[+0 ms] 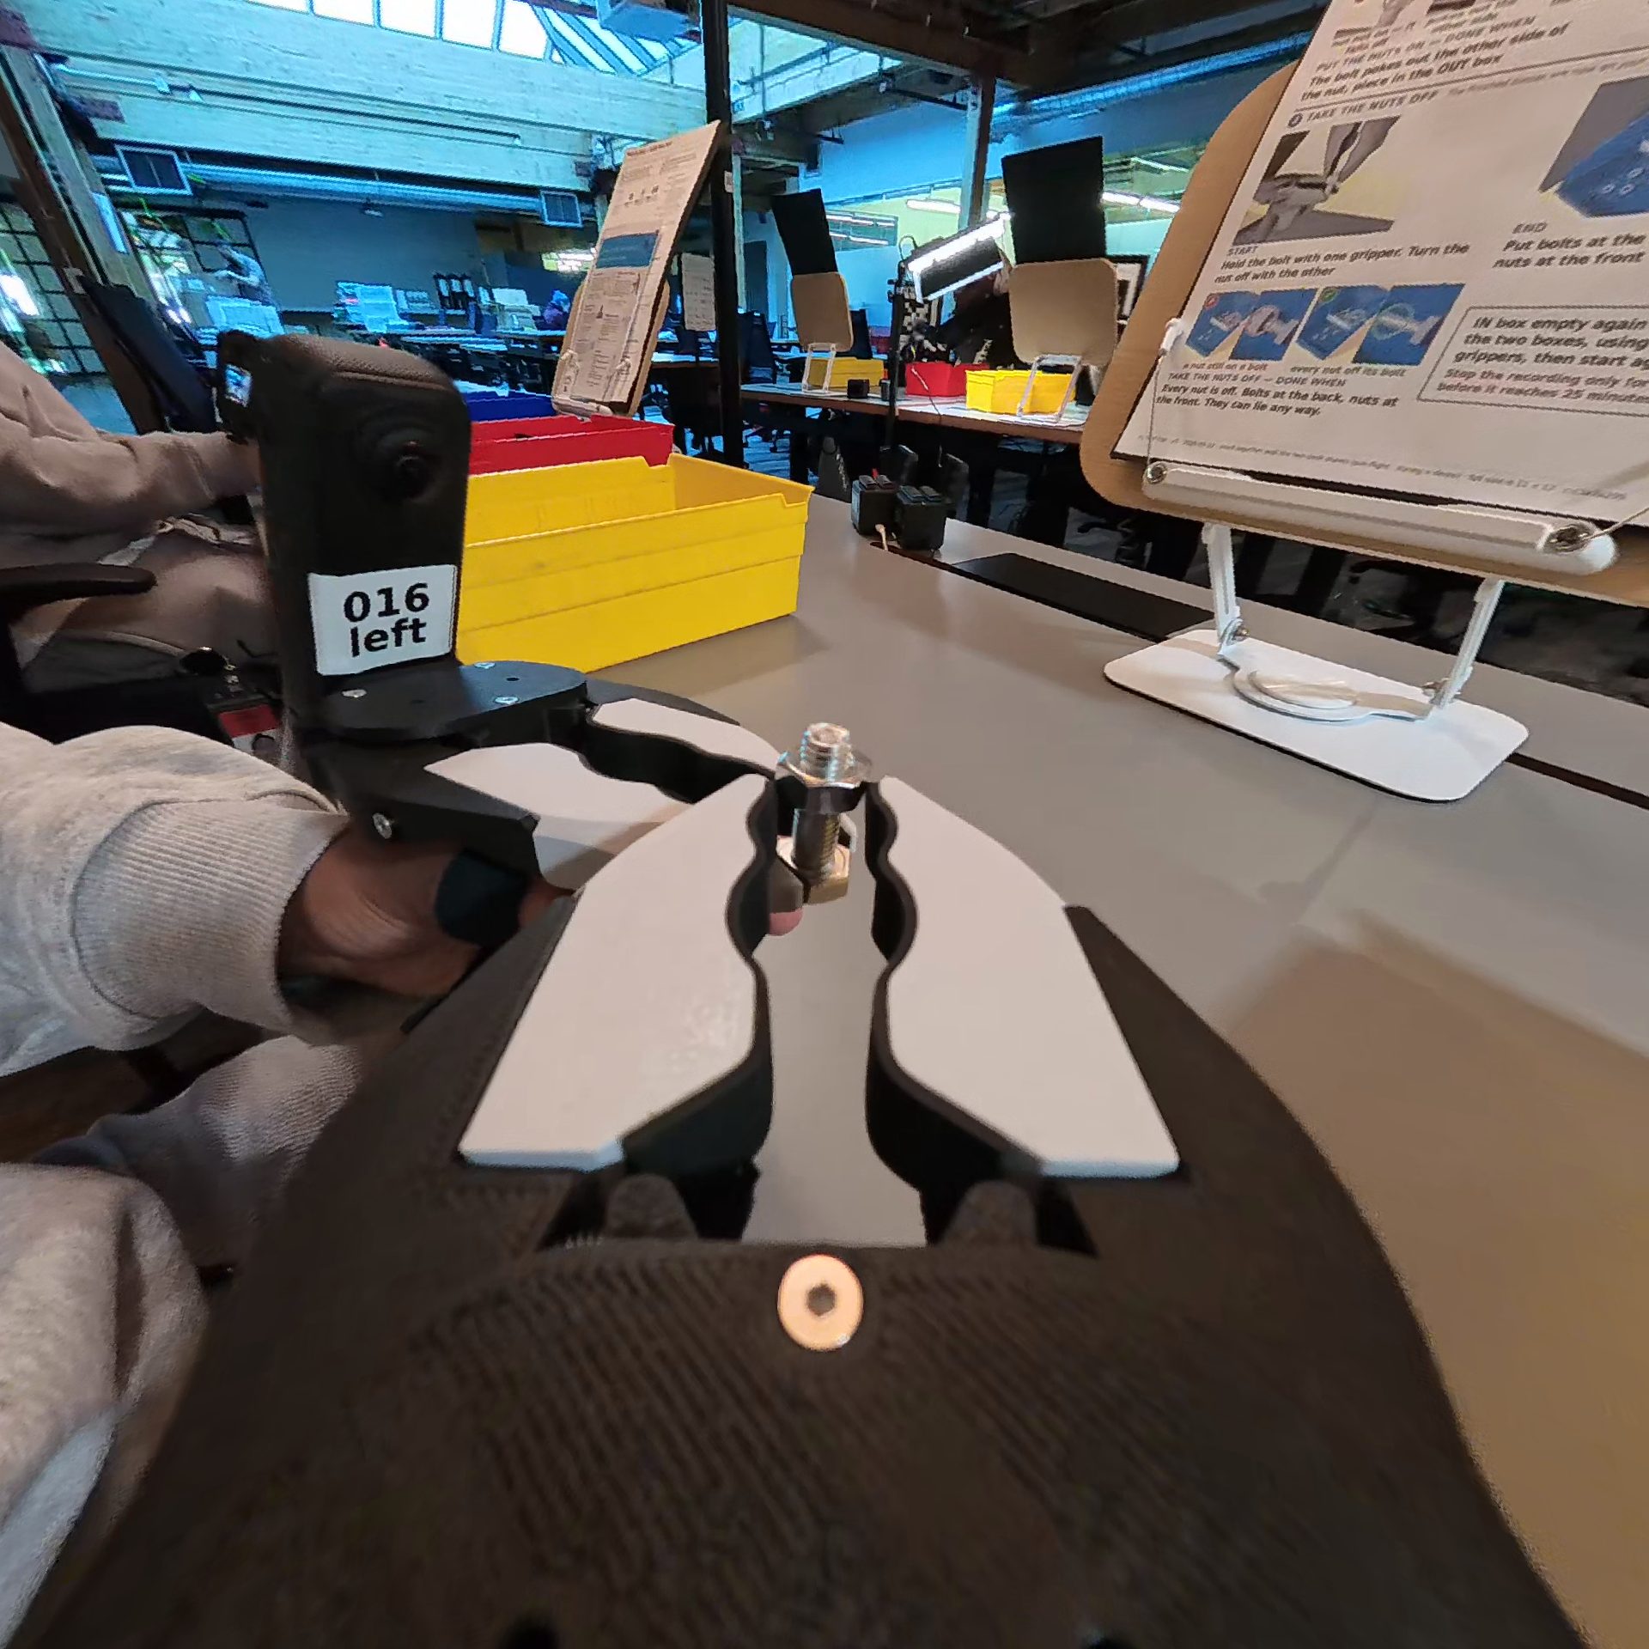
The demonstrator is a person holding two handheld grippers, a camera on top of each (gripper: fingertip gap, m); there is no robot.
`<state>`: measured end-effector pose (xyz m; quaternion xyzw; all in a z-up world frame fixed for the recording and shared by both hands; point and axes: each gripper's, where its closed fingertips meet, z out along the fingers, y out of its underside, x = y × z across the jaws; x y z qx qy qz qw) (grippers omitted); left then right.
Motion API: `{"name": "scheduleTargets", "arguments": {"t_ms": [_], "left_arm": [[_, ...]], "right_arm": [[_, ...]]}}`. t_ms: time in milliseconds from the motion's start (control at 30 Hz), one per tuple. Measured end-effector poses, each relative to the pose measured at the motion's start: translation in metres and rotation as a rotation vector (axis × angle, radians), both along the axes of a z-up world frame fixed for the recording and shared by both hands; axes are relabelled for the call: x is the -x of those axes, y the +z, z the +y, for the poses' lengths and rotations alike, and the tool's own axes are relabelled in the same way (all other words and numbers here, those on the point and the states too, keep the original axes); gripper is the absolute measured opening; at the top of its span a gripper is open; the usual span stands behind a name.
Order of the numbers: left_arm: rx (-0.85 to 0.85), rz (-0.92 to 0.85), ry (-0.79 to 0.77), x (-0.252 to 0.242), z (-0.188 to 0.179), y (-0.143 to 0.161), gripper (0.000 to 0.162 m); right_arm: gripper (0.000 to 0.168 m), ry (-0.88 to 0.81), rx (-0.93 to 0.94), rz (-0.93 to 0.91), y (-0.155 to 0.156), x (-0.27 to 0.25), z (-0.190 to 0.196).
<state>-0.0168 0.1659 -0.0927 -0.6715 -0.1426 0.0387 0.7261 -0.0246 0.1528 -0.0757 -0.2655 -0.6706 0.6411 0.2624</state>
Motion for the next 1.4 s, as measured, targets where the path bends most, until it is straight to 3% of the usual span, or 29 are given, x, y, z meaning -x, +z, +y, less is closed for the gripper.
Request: {"name": "scheduleTargets", "arguments": {"t_ms": [300,933,1133,1400], "left_arm": [[-0.088,-0.084,-0.020,0.005,-0.007,0.007,0.018],[-0.107,-0.059,-0.037,0.002,-0.006,0.009,0.018],[-0.107,-0.048,-0.045,-0.001,-0.005,0.010,0.018],[-0.122,-0.069,-0.039,0.004,-0.007,0.010,0.018]], "right_arm": [[0.016,-0.016,0.040,-0.023,0.001,0.006,0.011],[0.021,0.033,0.110,0.052,0.019,-0.005,0.008],[0.022,0.004,0.023,0.077,0.014,-0.004,0.005],[0.019,0.020,0.105,0.069,0.021,-0.005,0.011]]}}
